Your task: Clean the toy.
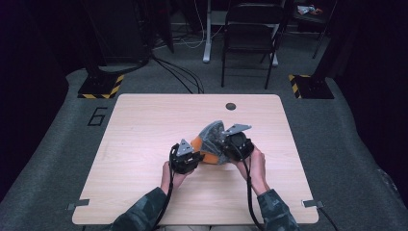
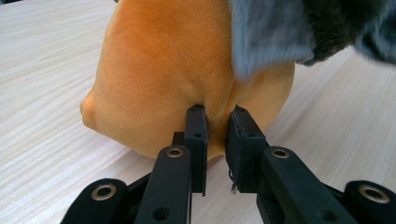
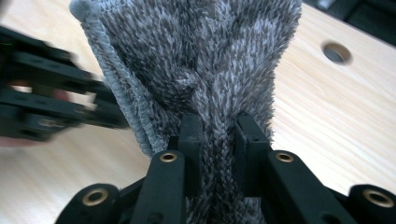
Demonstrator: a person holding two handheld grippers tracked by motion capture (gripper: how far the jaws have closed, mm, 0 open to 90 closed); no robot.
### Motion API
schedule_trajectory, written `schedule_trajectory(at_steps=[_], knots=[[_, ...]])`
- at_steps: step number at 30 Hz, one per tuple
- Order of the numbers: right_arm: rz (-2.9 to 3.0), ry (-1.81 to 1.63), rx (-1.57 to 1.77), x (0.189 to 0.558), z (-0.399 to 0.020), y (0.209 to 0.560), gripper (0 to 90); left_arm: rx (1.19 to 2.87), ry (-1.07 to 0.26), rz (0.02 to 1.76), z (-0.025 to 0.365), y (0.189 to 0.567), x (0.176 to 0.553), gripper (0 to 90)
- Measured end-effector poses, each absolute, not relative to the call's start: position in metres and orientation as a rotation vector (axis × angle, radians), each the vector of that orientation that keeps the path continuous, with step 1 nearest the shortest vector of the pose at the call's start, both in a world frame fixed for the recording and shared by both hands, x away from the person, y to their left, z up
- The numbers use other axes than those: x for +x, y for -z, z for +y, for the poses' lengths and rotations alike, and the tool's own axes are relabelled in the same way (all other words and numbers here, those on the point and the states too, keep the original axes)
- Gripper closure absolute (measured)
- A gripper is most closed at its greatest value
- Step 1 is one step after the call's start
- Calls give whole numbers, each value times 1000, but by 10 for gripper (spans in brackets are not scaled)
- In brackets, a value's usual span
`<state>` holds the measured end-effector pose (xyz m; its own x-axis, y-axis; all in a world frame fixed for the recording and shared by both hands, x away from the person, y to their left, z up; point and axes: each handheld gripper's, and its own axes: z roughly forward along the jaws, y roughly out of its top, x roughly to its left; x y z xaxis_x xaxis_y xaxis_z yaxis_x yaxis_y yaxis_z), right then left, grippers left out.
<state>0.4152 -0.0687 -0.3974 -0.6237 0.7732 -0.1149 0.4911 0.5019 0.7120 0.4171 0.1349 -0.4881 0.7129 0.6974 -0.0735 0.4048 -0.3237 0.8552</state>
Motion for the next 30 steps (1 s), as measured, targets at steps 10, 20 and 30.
schedule_trajectory(at_steps=[10,20,30], knots=[[2300,-779,1098,428,-77,424,753,1952,-375,852,134,490,418,790],[2314,-667,1215,444,-99,451,754,1957,-369,853,135,491,420,791],[2340,-627,1306,455,-110,488,754,1939,-352,877,139,492,423,792]])
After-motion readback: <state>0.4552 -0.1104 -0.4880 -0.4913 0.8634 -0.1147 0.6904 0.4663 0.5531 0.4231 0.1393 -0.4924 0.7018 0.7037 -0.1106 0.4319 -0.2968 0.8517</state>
